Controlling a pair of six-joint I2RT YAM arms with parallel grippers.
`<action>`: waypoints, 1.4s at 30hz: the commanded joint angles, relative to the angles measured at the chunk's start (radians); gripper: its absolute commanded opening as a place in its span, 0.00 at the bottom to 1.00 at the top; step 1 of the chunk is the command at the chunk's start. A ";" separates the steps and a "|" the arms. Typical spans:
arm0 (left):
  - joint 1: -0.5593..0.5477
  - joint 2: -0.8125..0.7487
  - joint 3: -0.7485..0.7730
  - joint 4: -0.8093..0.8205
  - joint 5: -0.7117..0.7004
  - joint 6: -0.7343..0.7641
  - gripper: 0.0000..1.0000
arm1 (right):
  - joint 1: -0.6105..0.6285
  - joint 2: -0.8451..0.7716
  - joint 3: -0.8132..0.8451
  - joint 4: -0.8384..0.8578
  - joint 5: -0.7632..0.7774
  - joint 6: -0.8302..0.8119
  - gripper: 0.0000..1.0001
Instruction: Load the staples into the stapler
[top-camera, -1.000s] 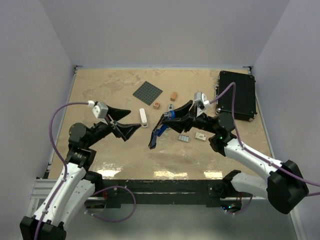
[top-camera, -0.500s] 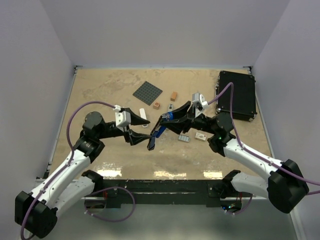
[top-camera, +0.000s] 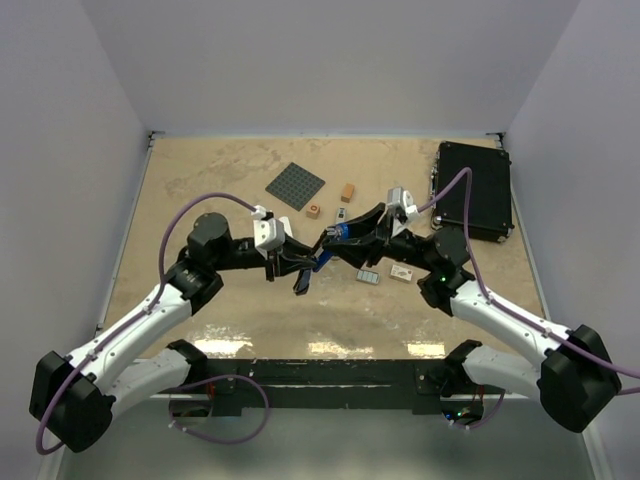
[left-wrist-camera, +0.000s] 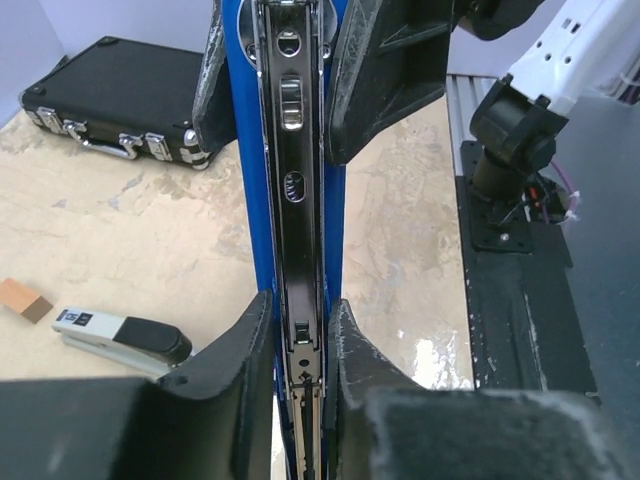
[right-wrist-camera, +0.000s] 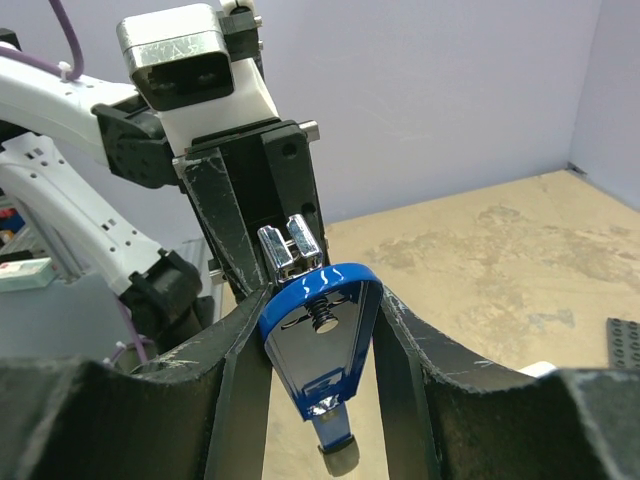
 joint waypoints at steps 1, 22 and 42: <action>-0.007 -0.004 0.068 -0.074 -0.052 0.130 0.00 | 0.005 -0.057 -0.003 0.033 0.035 -0.021 0.00; -0.111 0.260 0.322 -0.966 -0.485 0.718 0.00 | 0.005 -0.354 -0.044 -0.630 0.481 -0.243 0.94; -0.382 0.547 0.209 -0.890 -0.846 0.876 0.04 | 0.004 -0.256 -0.047 -0.842 0.962 0.082 0.99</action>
